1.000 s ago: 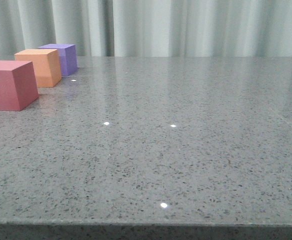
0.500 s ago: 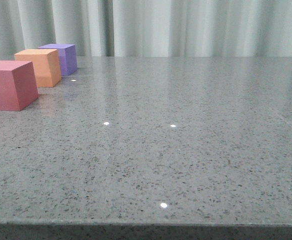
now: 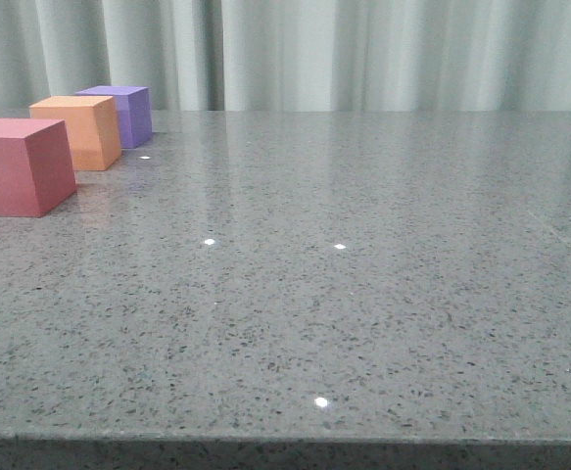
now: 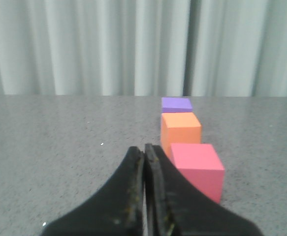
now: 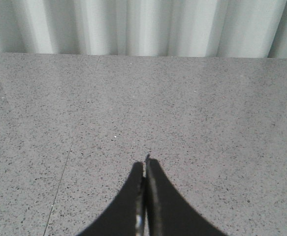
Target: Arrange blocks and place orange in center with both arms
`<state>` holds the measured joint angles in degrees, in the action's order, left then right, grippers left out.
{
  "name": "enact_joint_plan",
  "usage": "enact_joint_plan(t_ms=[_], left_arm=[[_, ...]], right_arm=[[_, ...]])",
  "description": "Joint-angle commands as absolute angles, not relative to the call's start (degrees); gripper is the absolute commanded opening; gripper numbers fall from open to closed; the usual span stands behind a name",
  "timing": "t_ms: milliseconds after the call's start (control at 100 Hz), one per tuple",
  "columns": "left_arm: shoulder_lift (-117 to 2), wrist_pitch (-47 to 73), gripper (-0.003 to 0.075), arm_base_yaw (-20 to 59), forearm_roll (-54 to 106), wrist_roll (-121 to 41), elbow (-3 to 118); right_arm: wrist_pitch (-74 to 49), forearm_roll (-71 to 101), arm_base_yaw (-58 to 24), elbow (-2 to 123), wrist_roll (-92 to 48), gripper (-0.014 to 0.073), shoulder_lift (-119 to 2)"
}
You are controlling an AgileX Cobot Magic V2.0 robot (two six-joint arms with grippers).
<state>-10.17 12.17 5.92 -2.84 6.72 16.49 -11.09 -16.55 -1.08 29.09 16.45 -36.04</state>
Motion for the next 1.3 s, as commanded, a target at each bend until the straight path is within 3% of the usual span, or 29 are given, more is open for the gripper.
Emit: enact_joint_plan(t_ms=[0,310,560,1291], left_arm=[[-8.07,6.38,-0.0020,4.77,-2.55,7.23,15.01],[2.25,3.64,-0.0020,4.15,-2.53,7.23,3.84],[2.29,-6.35,-0.0020,4.15,-2.53,7.23,-2.63],[2.29,-5.03,-0.0020,4.15,-2.53,7.23,-2.53]], right_arm=[[-6.53,-17.63,-0.70,30.68,16.19,-0.0069,-35.92],[-6.53,-17.63,-0.70,30.68,16.19,-0.0069,-35.92],[-6.54,-17.63,-0.70,30.68,16.19,-0.0069,-35.92],[-6.49,-17.63,-0.70,30.68,16.19,-0.0069,-35.92]])
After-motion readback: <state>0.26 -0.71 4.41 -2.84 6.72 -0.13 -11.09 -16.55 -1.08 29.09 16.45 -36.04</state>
